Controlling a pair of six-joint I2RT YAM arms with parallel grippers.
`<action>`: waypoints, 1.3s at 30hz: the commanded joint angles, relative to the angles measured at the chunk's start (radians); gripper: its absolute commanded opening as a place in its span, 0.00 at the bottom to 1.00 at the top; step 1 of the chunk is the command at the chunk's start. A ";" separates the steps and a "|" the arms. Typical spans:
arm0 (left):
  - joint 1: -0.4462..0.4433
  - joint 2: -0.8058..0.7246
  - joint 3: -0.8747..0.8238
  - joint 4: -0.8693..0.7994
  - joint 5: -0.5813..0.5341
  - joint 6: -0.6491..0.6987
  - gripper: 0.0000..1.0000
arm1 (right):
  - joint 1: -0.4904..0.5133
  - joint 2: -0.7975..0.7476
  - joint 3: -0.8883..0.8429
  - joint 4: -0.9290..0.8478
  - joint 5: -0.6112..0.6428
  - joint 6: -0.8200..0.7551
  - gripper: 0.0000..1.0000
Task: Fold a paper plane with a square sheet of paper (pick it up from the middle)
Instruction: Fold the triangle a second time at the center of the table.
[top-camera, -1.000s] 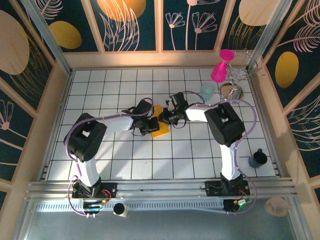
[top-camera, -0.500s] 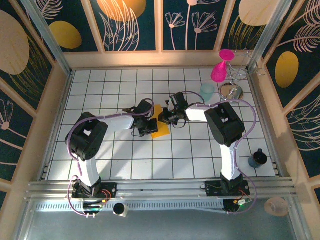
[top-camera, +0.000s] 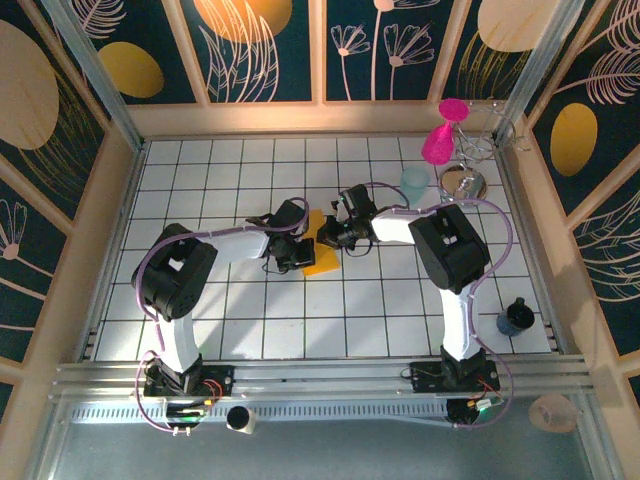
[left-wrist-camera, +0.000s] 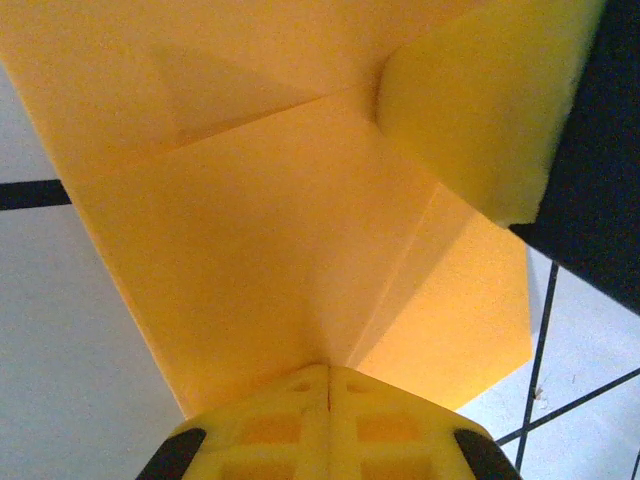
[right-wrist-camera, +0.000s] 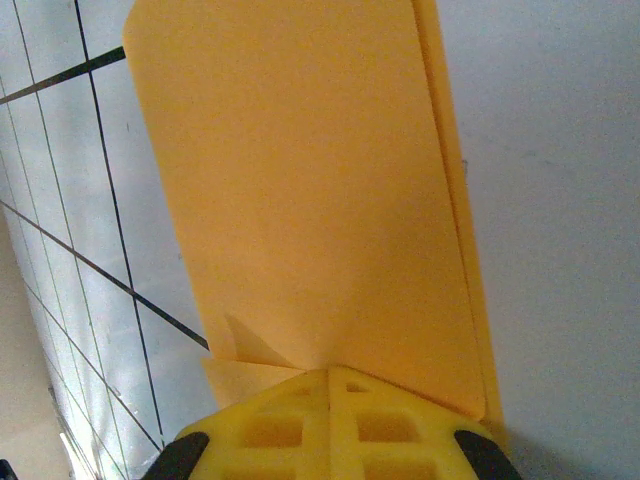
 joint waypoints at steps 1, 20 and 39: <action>-0.006 0.012 -0.001 -0.141 -0.026 0.066 0.00 | -0.002 0.083 -0.030 -0.130 0.079 -0.002 0.00; -0.010 -0.129 -0.045 -0.317 -0.143 0.128 0.00 | -0.005 0.086 -0.029 -0.131 0.077 0.006 0.00; -0.014 0.005 0.086 0.014 0.040 -0.017 0.00 | -0.004 0.084 -0.023 -0.113 0.057 0.025 0.00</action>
